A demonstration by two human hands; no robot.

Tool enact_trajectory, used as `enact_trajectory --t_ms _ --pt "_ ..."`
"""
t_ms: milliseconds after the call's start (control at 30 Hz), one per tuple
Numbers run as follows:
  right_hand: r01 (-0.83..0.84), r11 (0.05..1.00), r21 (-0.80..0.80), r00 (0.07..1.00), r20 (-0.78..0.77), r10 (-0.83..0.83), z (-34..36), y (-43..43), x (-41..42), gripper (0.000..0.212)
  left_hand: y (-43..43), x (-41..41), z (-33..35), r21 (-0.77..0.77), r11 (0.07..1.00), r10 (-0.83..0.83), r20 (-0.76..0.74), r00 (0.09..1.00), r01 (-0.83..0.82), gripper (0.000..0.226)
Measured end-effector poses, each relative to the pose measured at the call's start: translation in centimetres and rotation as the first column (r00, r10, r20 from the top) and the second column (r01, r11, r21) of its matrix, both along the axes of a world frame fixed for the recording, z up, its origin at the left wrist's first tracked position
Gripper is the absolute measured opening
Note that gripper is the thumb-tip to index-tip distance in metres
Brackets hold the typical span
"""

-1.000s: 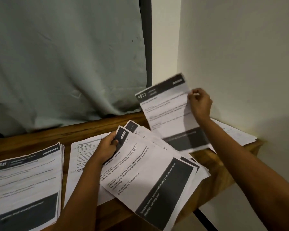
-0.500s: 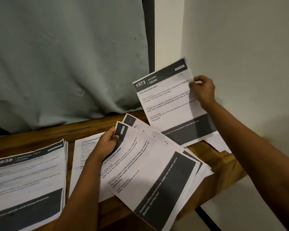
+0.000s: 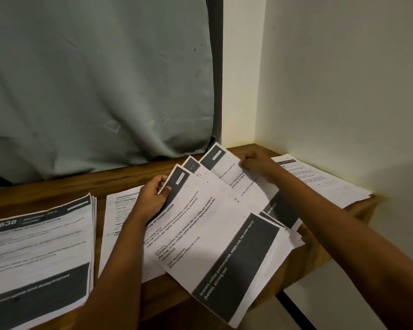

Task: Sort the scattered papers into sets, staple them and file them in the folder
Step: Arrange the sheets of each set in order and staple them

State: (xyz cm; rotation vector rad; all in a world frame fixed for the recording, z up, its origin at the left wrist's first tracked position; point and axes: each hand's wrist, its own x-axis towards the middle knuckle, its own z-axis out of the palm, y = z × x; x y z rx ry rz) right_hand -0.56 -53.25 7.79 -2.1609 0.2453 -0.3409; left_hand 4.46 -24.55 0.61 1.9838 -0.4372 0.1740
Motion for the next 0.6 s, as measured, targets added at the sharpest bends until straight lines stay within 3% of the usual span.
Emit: enact_trajectory --t_ms 133,233,333,433,600 --pt "-0.018 0.998 0.052 0.993 -0.119 0.024 -2.7 1.8 -0.4 0.017 -0.4 0.3 -0.3 0.049 0.997 0.052 0.075 0.996 -0.056 0.012" --pt "0.024 0.999 -0.041 0.994 -0.103 -0.028 -4.5 2.8 -0.3 0.019 -0.7 0.6 -0.6 0.071 0.993 0.09 0.103 0.991 -0.098 0.013" --pt "-0.015 0.999 -0.03 0.995 -0.1 0.012 -6.2 3.6 -0.5 0.029 -1.1 0.8 -0.9 0.116 0.983 0.123 0.139 0.983 -0.139 0.013" --pt "-0.055 0.987 -0.151 0.994 -0.1 0.04 -7.3 3.5 -0.5 0.023 -1.6 1.0 -1.5 0.2 0.969 0.115 0.143 0.983 -0.142 0.012" --pt "0.162 0.9 -0.405 0.976 -0.067 -0.205 -7.4 1.3 -0.1 0.012 -2.1 1.5 -2.2 0.339 0.931 0.104 0.106 0.989 -0.134 0.029"
